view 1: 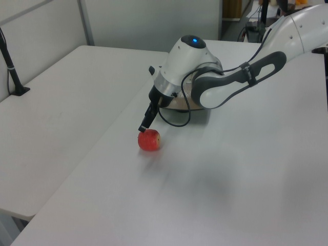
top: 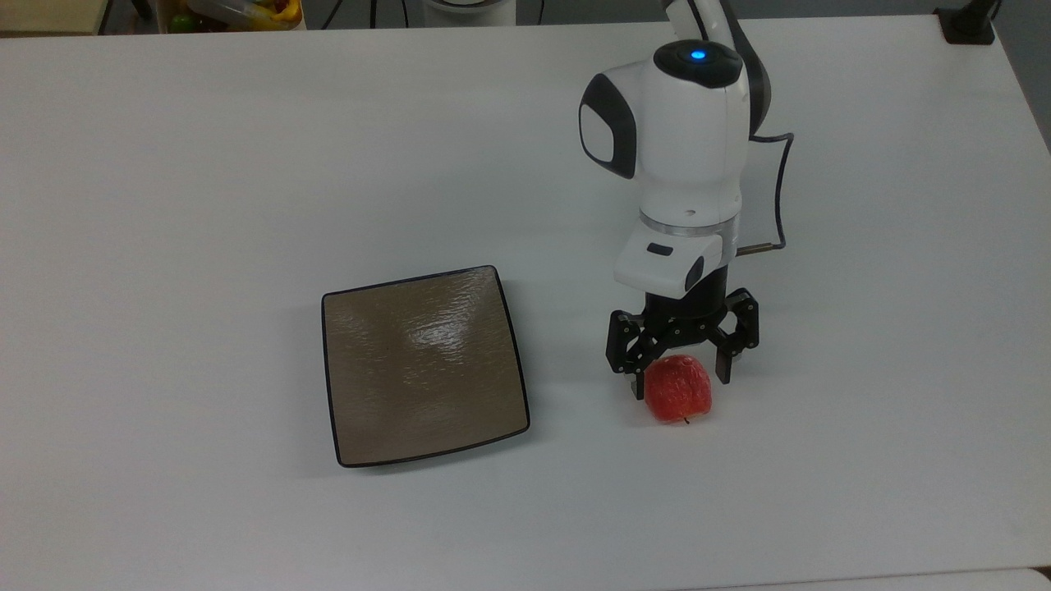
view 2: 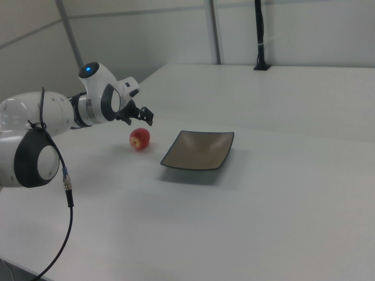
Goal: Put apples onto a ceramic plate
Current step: 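Close the gripper on the red apple, then lift the apple and carry it over the dark square plate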
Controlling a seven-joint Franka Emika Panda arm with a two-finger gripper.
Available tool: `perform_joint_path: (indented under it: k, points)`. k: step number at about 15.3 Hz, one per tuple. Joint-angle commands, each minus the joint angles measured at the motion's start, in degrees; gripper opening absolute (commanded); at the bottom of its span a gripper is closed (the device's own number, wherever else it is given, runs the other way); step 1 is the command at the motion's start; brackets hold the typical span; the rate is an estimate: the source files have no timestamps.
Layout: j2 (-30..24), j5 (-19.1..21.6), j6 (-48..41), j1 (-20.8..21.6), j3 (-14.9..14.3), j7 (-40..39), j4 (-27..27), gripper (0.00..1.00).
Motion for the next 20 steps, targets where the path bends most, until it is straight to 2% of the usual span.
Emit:
perform_joint_path:
  k: [1,6,10,12,14,15,16,18,20]
  points:
    - [2.2,-3.5,1.1,0.5,-0.4,1.6,1.3,1.0]
    - [4.1,-4.9,1.2,0.5,0.7,1.7,1.0,1.0]
    - [4.2,-8.3,1.3,0.4,0.9,3.1,0.7,0.99]
    - [4.2,-8.9,2.3,0.4,0.9,3.2,0.1,0.84]
    - [4.1,-8.9,2.3,0.4,0.9,3.2,-0.3,0.54]
    - [4.1,-8.8,2.3,0.4,0.9,3.2,-0.4,0.43]
    - [3.7,-8.8,2.3,0.3,0.9,3.7,-0.8,0.38]
    - [1.4,-8.8,2.5,-0.1,0.9,5.3,-2.4,0.38]
    - [-3.0,-8.8,5.4,-0.9,1.0,6.7,-7.2,0.38]
